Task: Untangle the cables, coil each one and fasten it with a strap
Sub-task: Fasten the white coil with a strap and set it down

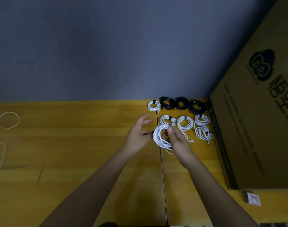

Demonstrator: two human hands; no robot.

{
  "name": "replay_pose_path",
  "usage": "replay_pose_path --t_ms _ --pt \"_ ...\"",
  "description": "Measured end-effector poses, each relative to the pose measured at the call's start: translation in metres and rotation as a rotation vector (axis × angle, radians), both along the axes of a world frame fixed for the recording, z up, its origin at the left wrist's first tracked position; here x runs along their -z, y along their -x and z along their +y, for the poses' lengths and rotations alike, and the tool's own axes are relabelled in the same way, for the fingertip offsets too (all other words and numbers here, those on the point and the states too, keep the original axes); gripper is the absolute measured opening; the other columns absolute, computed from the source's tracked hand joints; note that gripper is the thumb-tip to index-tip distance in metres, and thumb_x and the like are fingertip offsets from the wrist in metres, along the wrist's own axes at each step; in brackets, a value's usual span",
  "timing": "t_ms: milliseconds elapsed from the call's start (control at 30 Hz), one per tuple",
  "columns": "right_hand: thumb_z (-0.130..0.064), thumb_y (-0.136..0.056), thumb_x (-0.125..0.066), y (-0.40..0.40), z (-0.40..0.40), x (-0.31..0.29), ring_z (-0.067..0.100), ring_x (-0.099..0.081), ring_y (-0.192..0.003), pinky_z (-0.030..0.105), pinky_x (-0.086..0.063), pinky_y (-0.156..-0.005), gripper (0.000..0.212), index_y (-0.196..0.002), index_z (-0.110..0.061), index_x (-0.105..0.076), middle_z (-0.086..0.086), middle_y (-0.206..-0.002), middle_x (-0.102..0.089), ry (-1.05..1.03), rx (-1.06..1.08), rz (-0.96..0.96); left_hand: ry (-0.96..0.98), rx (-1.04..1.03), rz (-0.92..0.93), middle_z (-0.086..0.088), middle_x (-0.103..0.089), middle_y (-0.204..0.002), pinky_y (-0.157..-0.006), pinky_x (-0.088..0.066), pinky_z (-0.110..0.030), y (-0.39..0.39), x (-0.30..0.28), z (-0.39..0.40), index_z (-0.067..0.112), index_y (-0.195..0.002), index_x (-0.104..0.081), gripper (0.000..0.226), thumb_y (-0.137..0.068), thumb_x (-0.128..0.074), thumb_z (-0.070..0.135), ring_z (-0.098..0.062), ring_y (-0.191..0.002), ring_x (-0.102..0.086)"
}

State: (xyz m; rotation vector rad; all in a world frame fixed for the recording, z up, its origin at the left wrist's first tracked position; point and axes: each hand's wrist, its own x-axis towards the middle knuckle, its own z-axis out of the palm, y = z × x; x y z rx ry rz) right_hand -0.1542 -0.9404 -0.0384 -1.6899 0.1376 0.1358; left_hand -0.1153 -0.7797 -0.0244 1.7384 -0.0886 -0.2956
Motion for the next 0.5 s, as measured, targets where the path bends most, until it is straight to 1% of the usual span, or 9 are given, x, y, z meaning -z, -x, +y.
replay_pose_path --t_ms 33,100,133,200,300,367,433,500 --pt "-0.045 -0.096 -0.036 0.000 0.001 -0.002 0.014 -0.051 -0.067 0.023 -0.040 -0.061 0.042 -0.087 -0.010 -0.056 -0.010 -0.074 -0.057 0.003 -0.002 -0.015 -0.014 -0.007 0.011 0.008 -0.064 -0.107 -0.071 -0.051 -0.016 -0.001 -0.001 -0.001 0.028 -0.110 -0.056 0.047 -0.081 -0.065 -0.007 -0.004 -0.075 -0.066" --pt "-0.040 -0.098 -0.037 -0.001 0.002 -0.008 0.008 -0.053 -0.065 0.018 -0.041 -0.060 0.038 -0.088 -0.010 -0.057 -0.011 -0.072 -0.057 0.019 -0.017 -0.048 -0.026 -0.023 0.022 0.001 -0.070 -0.088 -0.066 -0.051 -0.018 -0.004 -0.005 -0.002 0.020 -0.089 -0.065 0.028 -0.080 -0.066 -0.006 -0.001 -0.065 -0.063" --pt "-0.038 -0.099 -0.038 -0.001 0.002 -0.011 0.005 -0.054 -0.064 0.016 -0.041 -0.059 0.034 -0.089 -0.012 -0.058 -0.012 -0.072 -0.057 0.034 -0.026 -0.058 -0.017 -0.027 0.025 0.003 -0.070 -0.079 -0.062 -0.050 -0.017 -0.004 -0.007 -0.003 0.017 -0.082 -0.067 0.023 -0.080 -0.066 -0.007 0.000 -0.060 -0.061" --pt "-0.033 -0.100 -0.040 -0.001 0.001 -0.017 0.002 -0.053 -0.064 0.015 -0.041 -0.060 0.026 -0.094 -0.019 -0.060 -0.010 -0.072 -0.056 0.061 -0.045 -0.073 0.009 -0.032 0.055 0.006 -0.069 -0.072 -0.056 -0.049 -0.014 -0.006 -0.012 -0.006 0.014 -0.077 -0.067 0.019 -0.082 -0.067 -0.005 0.002 -0.057 -0.062" --pt "-0.034 -0.100 -0.039 -0.002 -0.004 -0.030 0.004 -0.049 -0.060 0.021 -0.038 -0.058 0.024 -0.099 -0.021 -0.060 -0.004 -0.073 -0.053 0.126 -0.097 -0.100 0.094 -0.073 0.214 0.008 -0.071 -0.064 -0.051 -0.048 -0.014 -0.010 -0.021 -0.009 0.017 -0.079 -0.067 0.012 -0.088 -0.066 0.008 -0.002 -0.058 -0.065" --pt "-0.035 -0.100 -0.039 -0.003 -0.008 -0.038 0.004 -0.045 -0.057 0.021 -0.036 -0.056 0.023 -0.099 -0.022 -0.059 -0.004 -0.072 -0.051 0.182 -0.129 -0.124 0.146 -0.077 0.338 0.004 -0.073 -0.069 -0.052 -0.051 -0.016 -0.013 -0.029 -0.009 0.016 -0.087 -0.067 0.002 -0.089 -0.066 0.016 -0.006 -0.061 -0.068" --pt "-0.033 -0.100 -0.040 -0.004 -0.011 -0.045 0.002 -0.044 -0.055 0.019 -0.035 -0.054 0.022 -0.100 -0.022 -0.058 -0.004 -0.070 -0.050 0.210 -0.132 -0.144 0.223 -0.062 0.419 -0.005 -0.075 -0.080 -0.057 -0.054 -0.021 -0.015 -0.036 -0.009 0.010 -0.098 -0.066 0.014 -0.087 -0.069 0.017 -0.013 -0.069 -0.071" --pt "-0.032 -0.101 -0.040 -0.005 -0.013 -0.052 0.001 -0.043 -0.053 0.016 -0.035 -0.053 0.021 -0.102 -0.022 -0.058 -0.005 -0.069 -0.050 0.226 -0.123 -0.162 0.265 -0.039 0.443 -0.010 -0.075 -0.089 -0.060 -0.055 -0.024 -0.017 -0.043 -0.009 0.005 -0.105 -0.064 0.022 -0.086 -0.070 0.014 -0.018 -0.074 -0.073"
